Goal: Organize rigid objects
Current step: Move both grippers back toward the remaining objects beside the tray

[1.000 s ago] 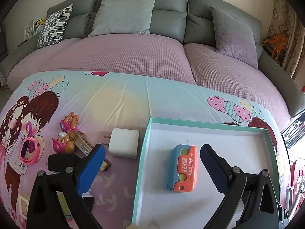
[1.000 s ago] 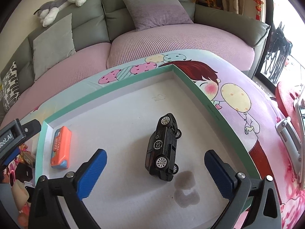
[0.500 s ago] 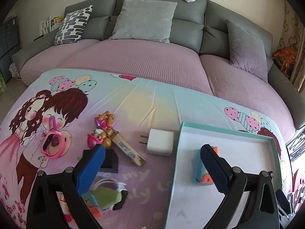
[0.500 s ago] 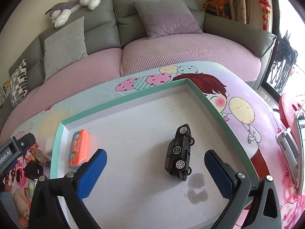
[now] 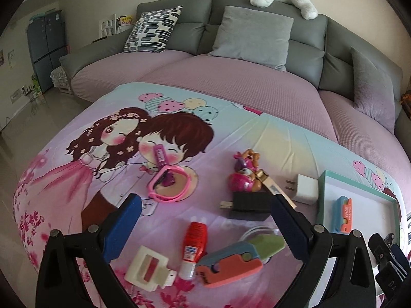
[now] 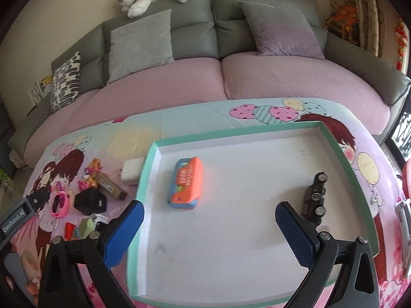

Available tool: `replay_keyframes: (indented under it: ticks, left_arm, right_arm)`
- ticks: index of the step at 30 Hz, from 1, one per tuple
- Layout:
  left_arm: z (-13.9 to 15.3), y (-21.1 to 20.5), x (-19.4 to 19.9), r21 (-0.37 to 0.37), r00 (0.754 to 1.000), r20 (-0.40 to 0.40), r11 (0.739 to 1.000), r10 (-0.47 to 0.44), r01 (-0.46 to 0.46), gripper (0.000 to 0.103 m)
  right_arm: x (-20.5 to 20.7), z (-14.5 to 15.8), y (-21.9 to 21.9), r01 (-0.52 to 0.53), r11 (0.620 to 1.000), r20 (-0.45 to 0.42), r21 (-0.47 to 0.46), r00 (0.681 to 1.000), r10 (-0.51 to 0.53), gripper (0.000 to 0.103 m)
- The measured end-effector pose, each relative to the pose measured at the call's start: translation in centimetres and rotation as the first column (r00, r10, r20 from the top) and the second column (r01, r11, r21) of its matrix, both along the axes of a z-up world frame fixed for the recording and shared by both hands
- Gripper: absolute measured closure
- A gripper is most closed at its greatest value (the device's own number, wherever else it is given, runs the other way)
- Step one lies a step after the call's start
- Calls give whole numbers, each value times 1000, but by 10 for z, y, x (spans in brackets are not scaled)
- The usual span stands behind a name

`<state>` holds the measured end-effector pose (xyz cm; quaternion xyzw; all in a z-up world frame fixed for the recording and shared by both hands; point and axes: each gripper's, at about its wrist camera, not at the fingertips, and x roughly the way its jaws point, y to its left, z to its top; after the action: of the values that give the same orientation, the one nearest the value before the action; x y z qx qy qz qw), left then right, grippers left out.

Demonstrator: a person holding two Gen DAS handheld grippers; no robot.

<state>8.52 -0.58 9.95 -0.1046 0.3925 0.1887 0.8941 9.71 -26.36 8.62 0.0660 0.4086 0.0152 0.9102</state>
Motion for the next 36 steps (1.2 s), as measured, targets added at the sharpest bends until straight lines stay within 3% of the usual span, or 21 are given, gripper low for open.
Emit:
replay_keyframes:
  ticks: [9,15,29,36]
  left_arm:
    - [-4,51,-31,-17,995,-32,995,97,-97,3]
    - [-23,74,-43,-50,988,-100,991,118,-124,3]
    - [-55,94,-54,-217,986,-163,974,27,-62,3]
    - [-60,93,-54,-223,985,-168,975,-25,-13,3]
  right_arm:
    - [-9,3,66,-200,977,8,77,980,200,0]
    - [-14,-9,108,-300,953,-29,49,953,302,0]
    - [-26,-44,168,-441,896,-145,-40,890,432,0]
    - [-26,-52,172,-451,890,-172,-71,884,434,0]
